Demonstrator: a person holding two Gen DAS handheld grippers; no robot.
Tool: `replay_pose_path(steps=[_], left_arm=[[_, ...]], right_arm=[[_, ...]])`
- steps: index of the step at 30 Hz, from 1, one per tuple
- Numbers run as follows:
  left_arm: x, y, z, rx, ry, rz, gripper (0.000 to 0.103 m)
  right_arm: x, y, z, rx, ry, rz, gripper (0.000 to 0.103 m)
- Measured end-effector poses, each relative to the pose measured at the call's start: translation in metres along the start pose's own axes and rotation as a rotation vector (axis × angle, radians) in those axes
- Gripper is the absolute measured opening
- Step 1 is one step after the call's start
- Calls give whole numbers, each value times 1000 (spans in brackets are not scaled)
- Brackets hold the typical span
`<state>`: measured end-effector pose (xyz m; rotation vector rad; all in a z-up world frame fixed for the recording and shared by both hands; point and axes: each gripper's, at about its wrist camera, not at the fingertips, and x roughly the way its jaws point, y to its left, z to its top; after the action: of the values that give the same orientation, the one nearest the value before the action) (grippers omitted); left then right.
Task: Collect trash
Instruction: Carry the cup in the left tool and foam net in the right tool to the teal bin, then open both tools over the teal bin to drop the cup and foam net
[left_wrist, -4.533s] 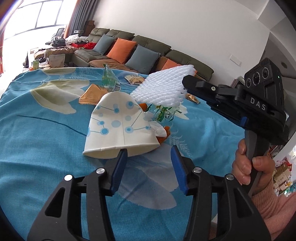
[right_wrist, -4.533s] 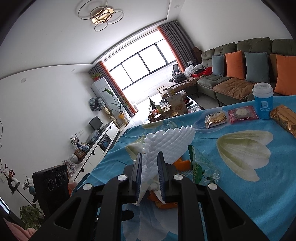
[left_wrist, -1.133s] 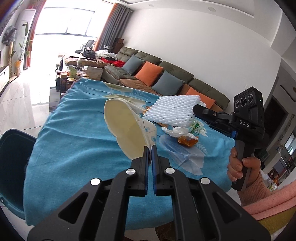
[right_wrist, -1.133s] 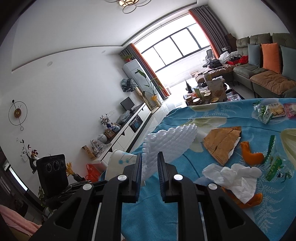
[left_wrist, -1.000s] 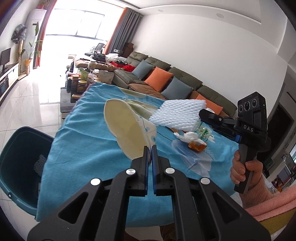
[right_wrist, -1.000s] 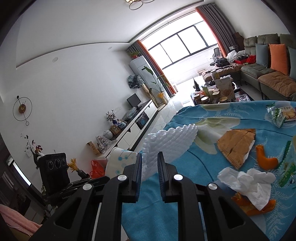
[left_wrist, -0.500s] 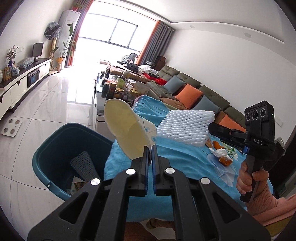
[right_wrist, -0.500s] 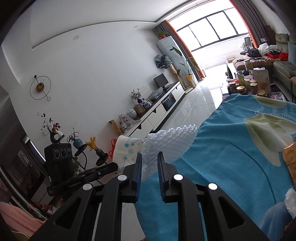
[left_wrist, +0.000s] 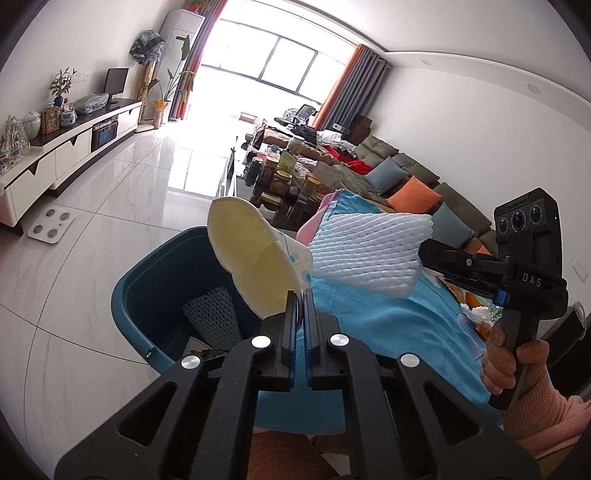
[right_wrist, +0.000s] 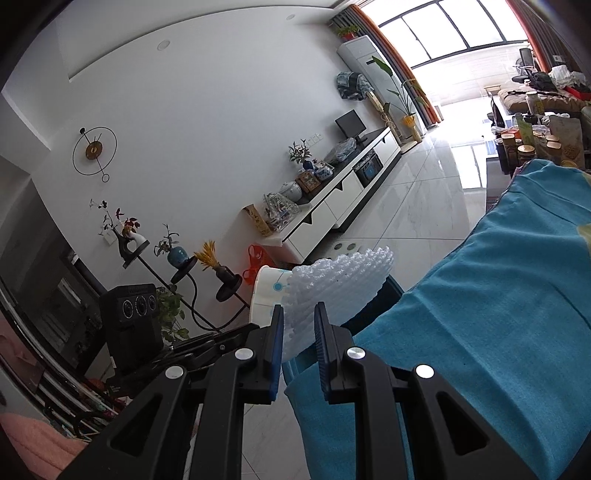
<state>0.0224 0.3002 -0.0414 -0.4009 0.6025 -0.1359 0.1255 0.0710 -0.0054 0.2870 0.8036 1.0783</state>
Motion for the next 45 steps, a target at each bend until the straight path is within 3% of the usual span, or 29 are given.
replay_pose_path(steps=[17, 30, 37, 45], left_arm=[[24, 34, -14, -76, 61, 65, 4], [53, 42, -23, -121, 117, 73, 4], [75, 53, -35, -171, 156, 83, 14], [68, 42, -31, -145, 116, 96, 22]], right_arm=[[71, -3, 0, 24, 149, -40, 16], [92, 3, 4, 15, 181, -93, 19], [90, 0, 3, 26, 176, -99, 22], [77, -4, 1, 33, 149, -96, 28]])
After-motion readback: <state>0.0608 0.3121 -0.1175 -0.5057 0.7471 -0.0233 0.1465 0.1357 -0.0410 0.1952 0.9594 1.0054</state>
